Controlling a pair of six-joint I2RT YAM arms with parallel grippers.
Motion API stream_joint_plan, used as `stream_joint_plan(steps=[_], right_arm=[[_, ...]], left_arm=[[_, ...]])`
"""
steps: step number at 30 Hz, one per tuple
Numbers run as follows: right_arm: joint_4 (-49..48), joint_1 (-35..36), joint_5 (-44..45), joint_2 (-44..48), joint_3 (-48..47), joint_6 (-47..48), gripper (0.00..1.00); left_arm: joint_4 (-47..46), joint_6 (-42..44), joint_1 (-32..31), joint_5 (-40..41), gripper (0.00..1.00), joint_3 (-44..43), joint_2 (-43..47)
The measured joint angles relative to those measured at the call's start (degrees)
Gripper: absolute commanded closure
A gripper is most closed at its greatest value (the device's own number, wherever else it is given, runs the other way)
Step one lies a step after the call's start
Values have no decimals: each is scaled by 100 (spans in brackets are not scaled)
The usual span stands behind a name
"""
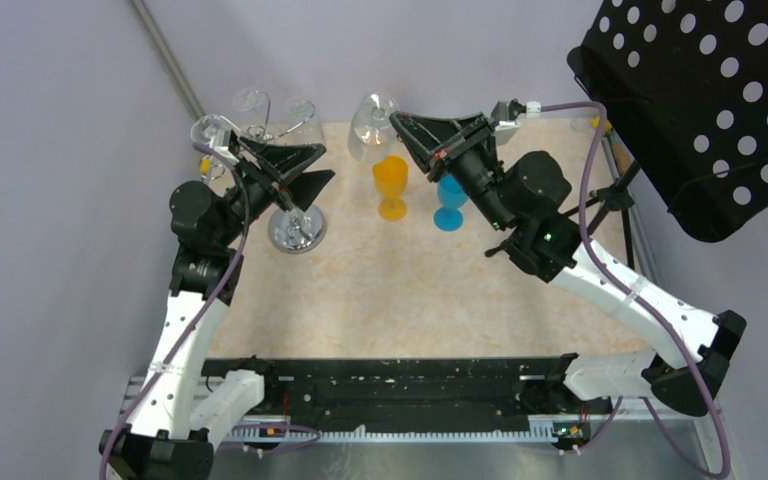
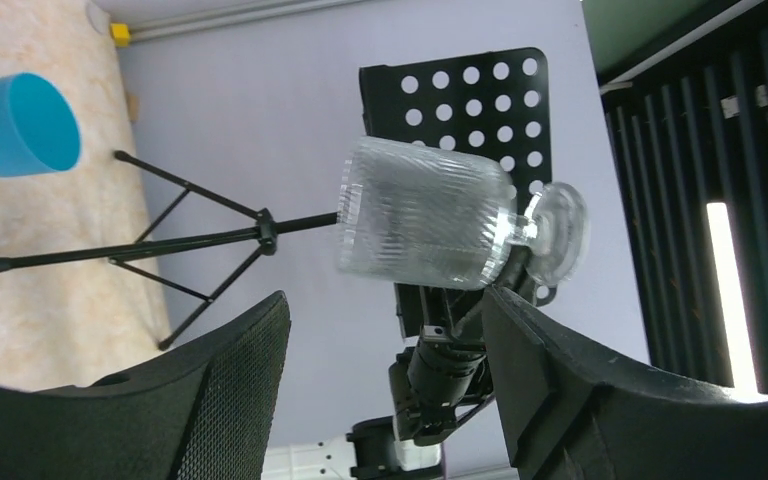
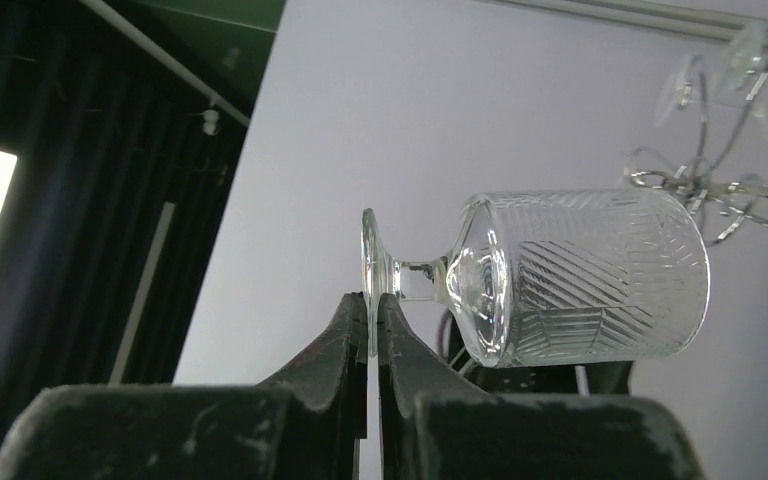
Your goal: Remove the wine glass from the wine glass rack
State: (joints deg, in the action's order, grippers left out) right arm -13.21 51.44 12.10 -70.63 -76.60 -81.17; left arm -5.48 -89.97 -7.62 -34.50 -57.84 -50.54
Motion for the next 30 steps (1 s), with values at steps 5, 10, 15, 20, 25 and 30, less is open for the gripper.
stream_joint_plan(steps=[5, 10, 15, 20, 25, 30], right_arm=[[-365, 0, -140, 0, -120, -151, 100], [-490, 0, -304, -35, -120, -367, 100], [-605, 0, -457, -92, -120, -562, 100], [-728, 0, -496, -155, -120, -717, 100], [-984, 2, -538, -164, -120, -898, 100], [-1272, 2, -527, -164, -39, -1169, 100]], left_arm=[[-564, -404, -173, 63, 26, -2, -437], [-1307, -817, -254, 111, 28, -13, -861], [-2085, -1169, -352, 42, 28, -149, -1075], [-2708, -1499, -455, -63, 37, -232, -1064], [-3051, -1818, -459, -59, 56, -232, -1058], [-3331, -2004, -459, 68, 64, -232, -1001]])
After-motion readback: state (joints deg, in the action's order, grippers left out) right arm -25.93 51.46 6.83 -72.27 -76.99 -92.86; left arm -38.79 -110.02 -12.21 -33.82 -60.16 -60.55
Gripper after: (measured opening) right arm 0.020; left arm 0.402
